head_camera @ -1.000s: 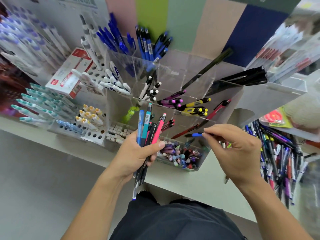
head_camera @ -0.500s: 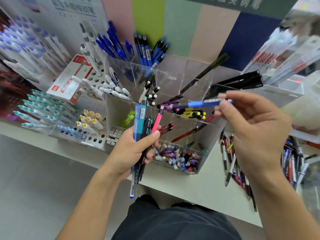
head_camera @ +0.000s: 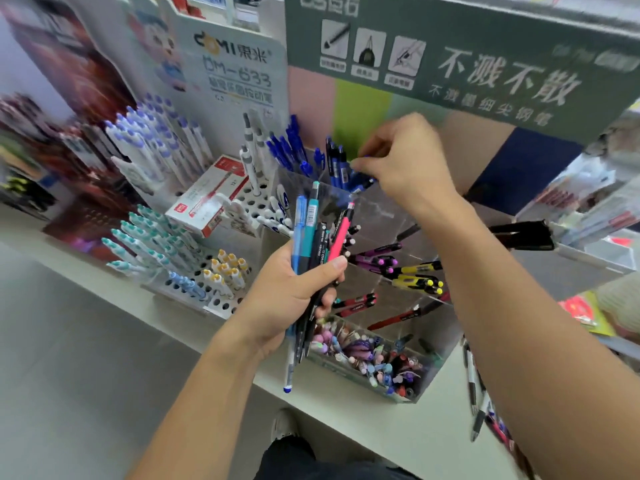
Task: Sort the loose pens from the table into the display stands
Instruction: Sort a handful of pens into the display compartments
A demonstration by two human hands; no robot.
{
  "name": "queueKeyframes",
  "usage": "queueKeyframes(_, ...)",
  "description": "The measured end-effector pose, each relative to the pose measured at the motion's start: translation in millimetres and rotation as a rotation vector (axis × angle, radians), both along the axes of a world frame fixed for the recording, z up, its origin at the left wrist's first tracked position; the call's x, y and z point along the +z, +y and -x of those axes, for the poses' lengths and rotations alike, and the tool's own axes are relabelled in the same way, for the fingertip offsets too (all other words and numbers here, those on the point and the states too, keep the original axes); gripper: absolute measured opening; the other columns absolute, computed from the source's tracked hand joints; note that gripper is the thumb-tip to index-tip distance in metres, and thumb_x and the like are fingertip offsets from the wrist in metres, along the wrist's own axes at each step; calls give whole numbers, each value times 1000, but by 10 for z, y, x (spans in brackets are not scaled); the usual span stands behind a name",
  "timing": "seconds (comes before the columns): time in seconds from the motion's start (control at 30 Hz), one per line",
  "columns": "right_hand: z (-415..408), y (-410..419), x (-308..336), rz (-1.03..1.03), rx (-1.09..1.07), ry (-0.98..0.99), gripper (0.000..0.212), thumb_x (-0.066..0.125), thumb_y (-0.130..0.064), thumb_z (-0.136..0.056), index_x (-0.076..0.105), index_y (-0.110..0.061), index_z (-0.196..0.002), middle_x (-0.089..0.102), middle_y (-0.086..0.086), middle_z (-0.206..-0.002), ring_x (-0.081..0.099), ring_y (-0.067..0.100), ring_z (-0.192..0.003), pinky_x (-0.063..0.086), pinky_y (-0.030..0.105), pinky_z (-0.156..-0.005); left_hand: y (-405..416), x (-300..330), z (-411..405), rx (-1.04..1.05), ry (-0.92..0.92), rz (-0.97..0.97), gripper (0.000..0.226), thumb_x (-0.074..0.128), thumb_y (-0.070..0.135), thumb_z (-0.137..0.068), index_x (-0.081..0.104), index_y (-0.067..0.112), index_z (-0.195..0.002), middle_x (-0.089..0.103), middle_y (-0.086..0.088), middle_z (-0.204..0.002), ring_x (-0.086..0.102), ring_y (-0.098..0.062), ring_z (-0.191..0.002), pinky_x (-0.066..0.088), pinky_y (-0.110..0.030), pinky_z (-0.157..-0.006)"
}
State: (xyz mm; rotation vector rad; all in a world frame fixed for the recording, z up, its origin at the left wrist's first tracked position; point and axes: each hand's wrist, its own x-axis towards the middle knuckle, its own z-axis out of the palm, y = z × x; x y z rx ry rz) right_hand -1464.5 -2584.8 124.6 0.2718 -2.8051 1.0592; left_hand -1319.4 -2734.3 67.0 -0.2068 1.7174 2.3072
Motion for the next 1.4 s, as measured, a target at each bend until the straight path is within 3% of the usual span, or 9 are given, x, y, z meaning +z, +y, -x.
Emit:
queueKeyframes(0.2,-367,17,43,-150,-71,210,23,65,-35,-96,76,-15,-101,72,0,-94,65,19,-86,50,30,-80,31,-22,-47,16,42,54,22,75,10,-85,54,11,-92,57,3,-63,49,-14,-49,41,-24,-40)
queueKeyframes(0.27,-727,142,21,37,-51,99,29,63,-44,-96,76,-19,-90,72,-7,-78,65,12,-73,49,28,-67,40,-16,-55,0,55,57,23,75,13,-83,54,12,-91,56,3,-61,50,-14,-47,41,-24,-40)
queueKeyframes(0.37,-1109,244,-183,506,86,-416,22,70,-31,-93,74,-10,-85,66,0,-64,55,10,-54,45,24,-50,116,16,-75,-102,72,42,21,72,16,-82,56,13,-95,60,0,-62,53,-14,-46,44,-24,-39)
queueKeyframes(0.5,-1174,564,-241,983,-145,-300,14,59,-16,-100,66,-8,-90,71,9,-77,55,11,-56,43,17,-45,217,-26,-92,-129,35,75,27,68,22,-85,55,10,-105,66,-4,-72,58,-19,-50,48,-26,-42)
queueKeyframes(0.6,-1262,919,-100,717,-141,-126,9,64,-14,-97,70,-14,-92,67,0,-66,52,7,-48,41,17,-43,235,-117,-116,-198,-9,151,21,67,10,-93,53,12,-109,55,-1,-64,45,-16,-48,40,-27,-45)
queueKeyframes(0.7,-1383,899,-143,467,89,-331,8,70,-11,-91,77,-12,-96,65,1,-62,52,6,-46,40,14,-44,269,-130,-153,-384,-40,68,38,65,0,-94,52,21,-122,53,1,-72,37,-13,-50,34,-25,-45)
queueKeyframes(0.93,-1491,816,-381,679,221,-637,15,67,-11,-93,76,-9,-105,71,25,-78,55,25,-55,39,22,-41,413,-135,-160,-509,-260,-383,52,45,4,-78,51,24,-126,49,-10,-77,37,-14,-49,35,-21,-41)
queueKeyframes(1.1,-1474,839,-422,747,91,-642,12,67,-11,-93,77,-10,-99,68,18,-65,44,10,-38,31,18,-35,491,-199,-141,-464,-207,-371,47,45,9,-85,54,25,-129,52,-12,-79,39,-16,-49,36,-22,-41)
queueKeyframes(1.4,-1424,1371,-149,994,-313,-140,19,53,-8,-102,64,-17,-89,66,3,-64,57,13,-46,47,20,-39,312,-393,-272,-259,-111,-181,19,54,17,-91,57,30,-105,52,-6,-79,35,-12,-48,32,-19,-40)
